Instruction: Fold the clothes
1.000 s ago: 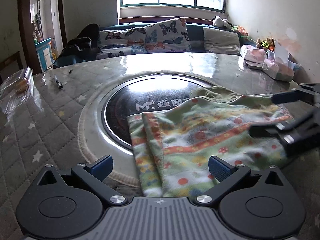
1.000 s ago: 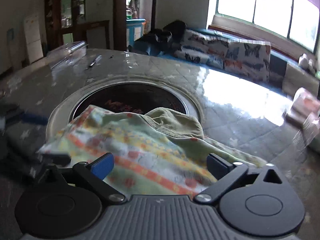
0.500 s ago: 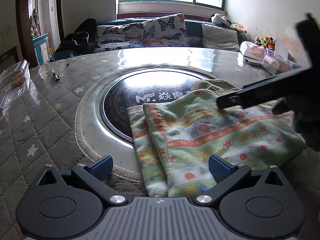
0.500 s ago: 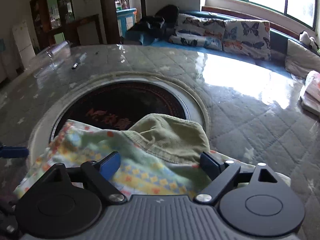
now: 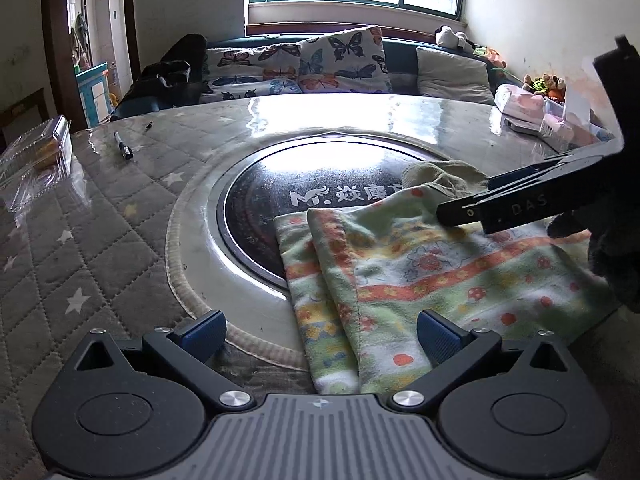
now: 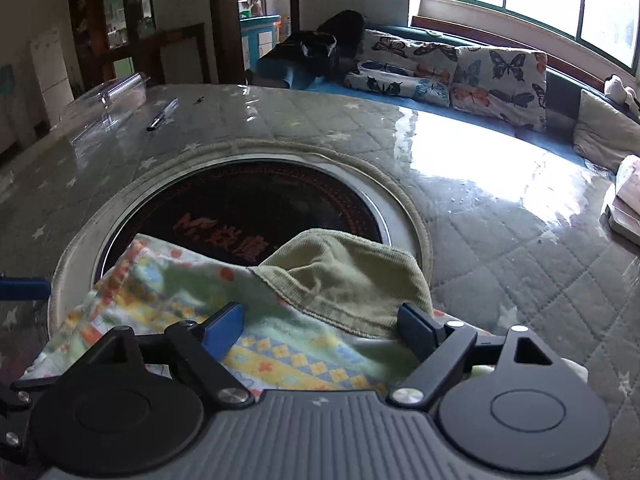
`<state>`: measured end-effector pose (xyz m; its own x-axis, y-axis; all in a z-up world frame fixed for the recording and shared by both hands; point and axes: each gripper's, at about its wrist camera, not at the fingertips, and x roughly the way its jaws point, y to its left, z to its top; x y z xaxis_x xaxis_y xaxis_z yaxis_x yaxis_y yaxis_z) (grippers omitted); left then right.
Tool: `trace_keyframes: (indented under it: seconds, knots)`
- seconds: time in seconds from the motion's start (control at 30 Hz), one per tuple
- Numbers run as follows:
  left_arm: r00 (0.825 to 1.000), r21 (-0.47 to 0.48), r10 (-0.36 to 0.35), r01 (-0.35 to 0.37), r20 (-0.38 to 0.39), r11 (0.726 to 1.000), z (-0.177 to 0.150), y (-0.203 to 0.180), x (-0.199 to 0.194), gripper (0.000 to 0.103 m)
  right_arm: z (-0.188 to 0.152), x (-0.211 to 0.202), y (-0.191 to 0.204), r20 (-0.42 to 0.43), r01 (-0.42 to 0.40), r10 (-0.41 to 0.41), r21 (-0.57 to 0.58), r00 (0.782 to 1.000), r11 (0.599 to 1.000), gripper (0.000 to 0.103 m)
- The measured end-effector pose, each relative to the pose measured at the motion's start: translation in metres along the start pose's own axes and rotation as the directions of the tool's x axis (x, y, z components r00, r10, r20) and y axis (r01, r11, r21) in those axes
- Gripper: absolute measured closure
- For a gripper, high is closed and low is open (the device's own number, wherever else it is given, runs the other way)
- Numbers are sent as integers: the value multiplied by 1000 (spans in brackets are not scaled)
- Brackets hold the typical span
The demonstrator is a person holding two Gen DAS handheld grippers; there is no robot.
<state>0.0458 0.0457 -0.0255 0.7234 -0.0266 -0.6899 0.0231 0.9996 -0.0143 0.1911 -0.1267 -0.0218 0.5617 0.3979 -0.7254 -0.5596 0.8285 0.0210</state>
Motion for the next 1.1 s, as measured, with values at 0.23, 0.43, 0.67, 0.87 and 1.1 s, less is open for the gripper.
trace_keyframes:
  seconds: [0.23, 0.43, 0.67, 0.87, 1.1]
  knots:
    - [1000, -9, 15, -15, 10, 1000, -1, 4, -6, 0, -8, -33, 11, 40, -6, 8, -58, 999, 998, 16]
    - [999, -7, 36, -36, 22, 999, -3, 8, -10, 0, -25, -61, 32, 50, -45, 52, -136, 997, 990, 16]
    - [995, -16, 102, -101, 22, 995, -7, 24, -15, 0, -47, -82, 68, 48, -104, 119, -240, 992, 965, 17]
    - [990, -56, 141, -140, 13, 989, -7, 40, -18, 2, -55, -80, 98, 24, -154, 171, -316, 985, 936, 24]
    - [998, -215, 58, -50, 28, 975, 6, 64, -33, 2, -61, -75, 136, 6, -196, 217, -409, 976, 891, 48]
